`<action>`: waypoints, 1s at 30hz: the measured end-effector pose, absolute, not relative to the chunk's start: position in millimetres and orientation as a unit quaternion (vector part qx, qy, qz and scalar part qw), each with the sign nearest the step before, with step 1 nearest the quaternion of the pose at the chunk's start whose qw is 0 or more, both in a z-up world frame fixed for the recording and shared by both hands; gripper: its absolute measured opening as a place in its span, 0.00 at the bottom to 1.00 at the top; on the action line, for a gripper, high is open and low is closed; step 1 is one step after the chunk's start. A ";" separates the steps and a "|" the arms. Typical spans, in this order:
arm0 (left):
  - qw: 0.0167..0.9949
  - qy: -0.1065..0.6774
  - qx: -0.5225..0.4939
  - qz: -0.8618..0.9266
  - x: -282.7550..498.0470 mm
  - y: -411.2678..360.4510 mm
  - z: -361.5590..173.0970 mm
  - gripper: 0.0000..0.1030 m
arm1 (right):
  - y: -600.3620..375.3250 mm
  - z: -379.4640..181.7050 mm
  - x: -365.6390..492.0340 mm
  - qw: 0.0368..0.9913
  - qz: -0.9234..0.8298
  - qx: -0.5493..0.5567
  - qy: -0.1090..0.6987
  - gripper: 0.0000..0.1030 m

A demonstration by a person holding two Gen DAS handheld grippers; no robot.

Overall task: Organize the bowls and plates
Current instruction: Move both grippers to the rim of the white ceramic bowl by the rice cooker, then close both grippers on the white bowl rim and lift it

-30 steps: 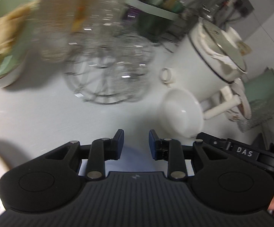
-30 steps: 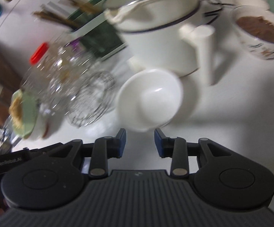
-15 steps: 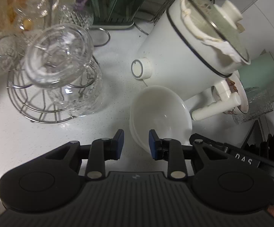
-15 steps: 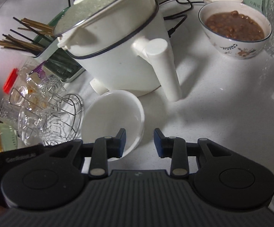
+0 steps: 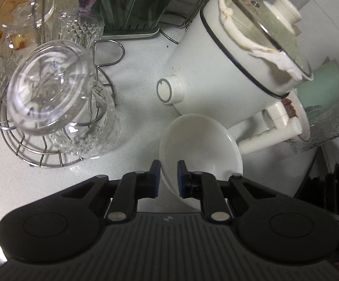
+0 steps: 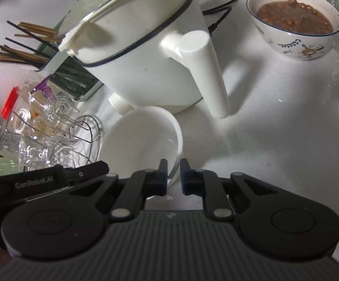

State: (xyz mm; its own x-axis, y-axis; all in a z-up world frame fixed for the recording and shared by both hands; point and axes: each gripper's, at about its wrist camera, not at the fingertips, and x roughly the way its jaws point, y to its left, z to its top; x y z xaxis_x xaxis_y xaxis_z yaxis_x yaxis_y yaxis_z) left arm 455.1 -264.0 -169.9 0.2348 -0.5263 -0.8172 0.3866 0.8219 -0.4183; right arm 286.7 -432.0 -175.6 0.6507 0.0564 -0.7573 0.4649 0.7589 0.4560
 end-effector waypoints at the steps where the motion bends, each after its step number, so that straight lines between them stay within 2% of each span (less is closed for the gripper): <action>1: 0.782 0.546 -0.066 -0.294 452.9 -260.2 -167.3 0.15 | -432.9 -174.4 284.0 0.848 -0.120 0.330 0.398 0.13; 30: 0.825 0.489 -0.086 -0.269 298.7 -155.1 -90.9 0.15 | -361.7 -112.0 158.8 0.885 -0.045 0.315 0.341 0.13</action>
State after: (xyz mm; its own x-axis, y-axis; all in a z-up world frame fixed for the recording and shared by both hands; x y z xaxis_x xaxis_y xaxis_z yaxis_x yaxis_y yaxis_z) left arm 298.7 -155.1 -90.9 0.3776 -0.5283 -0.7605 0.3606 0.8404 -0.4046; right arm 158.8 -361.7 -112.0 0.7639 0.1348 -0.6312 0.2949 0.7970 0.5271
